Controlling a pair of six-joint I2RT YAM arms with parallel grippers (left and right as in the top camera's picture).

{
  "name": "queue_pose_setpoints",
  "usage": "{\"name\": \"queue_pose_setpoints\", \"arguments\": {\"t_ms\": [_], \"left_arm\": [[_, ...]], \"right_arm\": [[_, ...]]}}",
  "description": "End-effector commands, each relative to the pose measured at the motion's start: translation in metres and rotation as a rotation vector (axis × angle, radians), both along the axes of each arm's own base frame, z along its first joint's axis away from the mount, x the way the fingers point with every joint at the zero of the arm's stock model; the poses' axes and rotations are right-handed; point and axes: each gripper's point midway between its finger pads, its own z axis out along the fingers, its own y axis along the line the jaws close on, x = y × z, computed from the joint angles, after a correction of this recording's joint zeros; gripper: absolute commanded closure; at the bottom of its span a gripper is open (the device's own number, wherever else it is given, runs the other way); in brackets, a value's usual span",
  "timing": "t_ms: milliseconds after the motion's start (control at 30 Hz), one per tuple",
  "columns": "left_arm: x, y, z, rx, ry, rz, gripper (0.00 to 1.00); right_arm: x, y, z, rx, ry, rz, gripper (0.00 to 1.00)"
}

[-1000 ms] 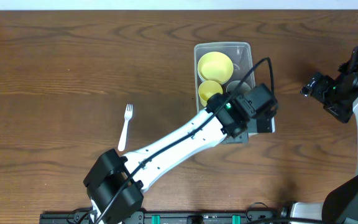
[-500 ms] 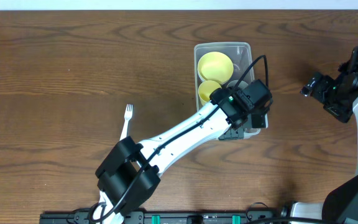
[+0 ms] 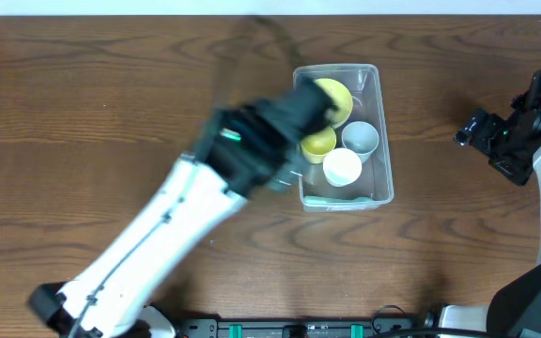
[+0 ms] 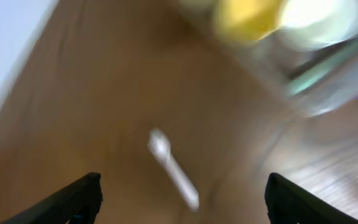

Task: Pack container
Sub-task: 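Move the left gripper back to the white fork and grasp it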

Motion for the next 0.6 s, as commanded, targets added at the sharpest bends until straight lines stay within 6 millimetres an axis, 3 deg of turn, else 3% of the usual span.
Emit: {"name": "queue_pose_setpoints", "arguments": {"t_ms": [0,167,300,433,567], "left_arm": [[0.012,0.052,-0.048,-0.051,0.161,0.345,0.15],[0.028,0.100,-0.119,-0.147,0.266,0.511,0.15],[0.026,0.131,-0.167,-0.152,0.285,0.584,0.16],[0.021,0.147,-0.197,-0.153,0.288,0.619,0.16],[0.014,0.148,-0.224,-0.158,0.292,0.610,0.17]], "right_arm": [[-0.001,-0.002,0.000,-0.005,0.001,0.002,0.01],[-0.001,-0.002,0.000,-0.005,0.001,0.002,0.01],[-0.001,-0.002,0.000,-0.005,0.001,0.002,0.01],[-0.001,-0.002,0.000,-0.005,0.001,0.001,0.01],[-0.001,-0.002,0.000,-0.005,0.001,0.002,0.01]]}}
